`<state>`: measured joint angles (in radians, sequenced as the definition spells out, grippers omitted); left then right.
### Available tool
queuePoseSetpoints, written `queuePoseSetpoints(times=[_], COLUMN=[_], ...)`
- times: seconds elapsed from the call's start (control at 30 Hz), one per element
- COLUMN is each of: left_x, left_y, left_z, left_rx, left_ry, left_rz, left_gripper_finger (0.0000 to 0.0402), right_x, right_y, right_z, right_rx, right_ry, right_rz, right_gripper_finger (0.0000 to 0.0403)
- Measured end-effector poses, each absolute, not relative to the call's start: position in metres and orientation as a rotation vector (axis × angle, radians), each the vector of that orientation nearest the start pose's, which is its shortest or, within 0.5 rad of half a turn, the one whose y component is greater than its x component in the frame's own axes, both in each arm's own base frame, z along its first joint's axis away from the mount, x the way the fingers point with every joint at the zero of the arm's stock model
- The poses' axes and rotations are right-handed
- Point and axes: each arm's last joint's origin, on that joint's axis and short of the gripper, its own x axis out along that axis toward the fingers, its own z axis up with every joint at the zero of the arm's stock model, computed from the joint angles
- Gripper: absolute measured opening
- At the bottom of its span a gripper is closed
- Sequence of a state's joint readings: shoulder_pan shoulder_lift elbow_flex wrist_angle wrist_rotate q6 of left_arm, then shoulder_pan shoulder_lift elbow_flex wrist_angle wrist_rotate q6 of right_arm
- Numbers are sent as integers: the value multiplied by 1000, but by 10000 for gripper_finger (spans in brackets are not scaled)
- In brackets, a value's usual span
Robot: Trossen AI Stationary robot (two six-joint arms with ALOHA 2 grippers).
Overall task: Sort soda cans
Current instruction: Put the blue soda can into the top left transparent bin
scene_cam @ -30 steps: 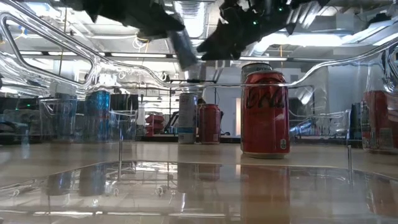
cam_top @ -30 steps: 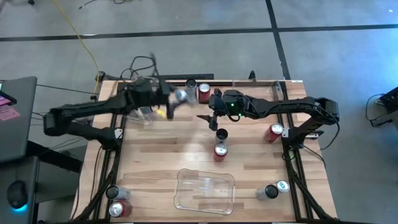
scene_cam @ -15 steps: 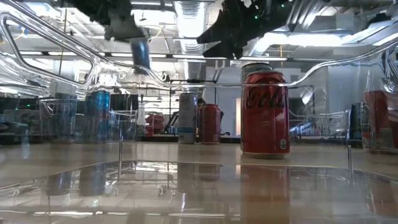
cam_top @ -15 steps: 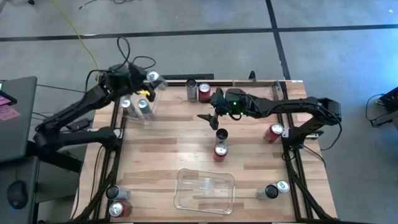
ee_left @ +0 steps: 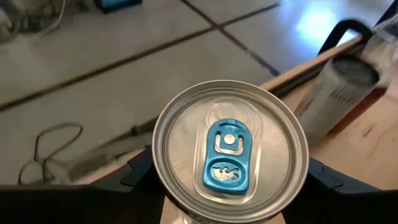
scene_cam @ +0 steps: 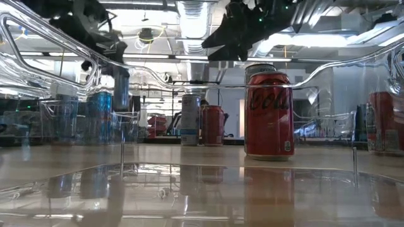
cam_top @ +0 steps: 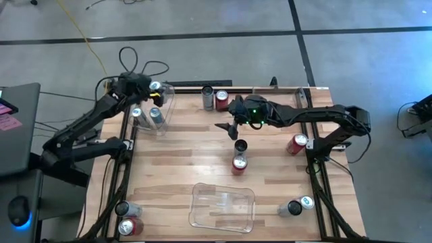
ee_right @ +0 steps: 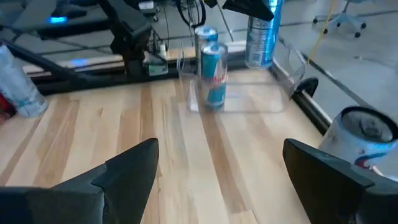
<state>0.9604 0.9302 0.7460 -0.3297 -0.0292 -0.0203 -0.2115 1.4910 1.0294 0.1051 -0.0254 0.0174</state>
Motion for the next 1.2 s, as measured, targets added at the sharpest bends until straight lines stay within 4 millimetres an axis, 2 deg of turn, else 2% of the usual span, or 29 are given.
queuePoseSetpoints(times=[0.2, 0.3, 0.47, 0.7, 0.87, 1.2], left_x=[104, 97, 96, 97, 99, 111], left_y=[160, 157, 155, 157, 160, 181], left_z=[249, 240, 241, 236, 232, 224], left_rx=[-319, -326, -324, -294, -386, -373], left_ry=[525, 502, 429, 491, 458, 411], left_rz=[1052, 1095, 1100, 1091, 1128, 1155], left_gripper_finger=[231, 232, 232, 233, 232, 233], right_x=[321, 318, 317, 315, 315, 315], right_y=[-71, -73, -79, -93, -100, -105], right_z=[263, 257, 257, 259, 263, 267], right_rx=[89, 93, 61, 47, 49, 15], right_ry=[512, 550, 545, 511, 463, 427], right_rz=[-197, -202, -211, -230, -199, -200], right_gripper_finger=[360, 360, 360, 360, 360, 360])
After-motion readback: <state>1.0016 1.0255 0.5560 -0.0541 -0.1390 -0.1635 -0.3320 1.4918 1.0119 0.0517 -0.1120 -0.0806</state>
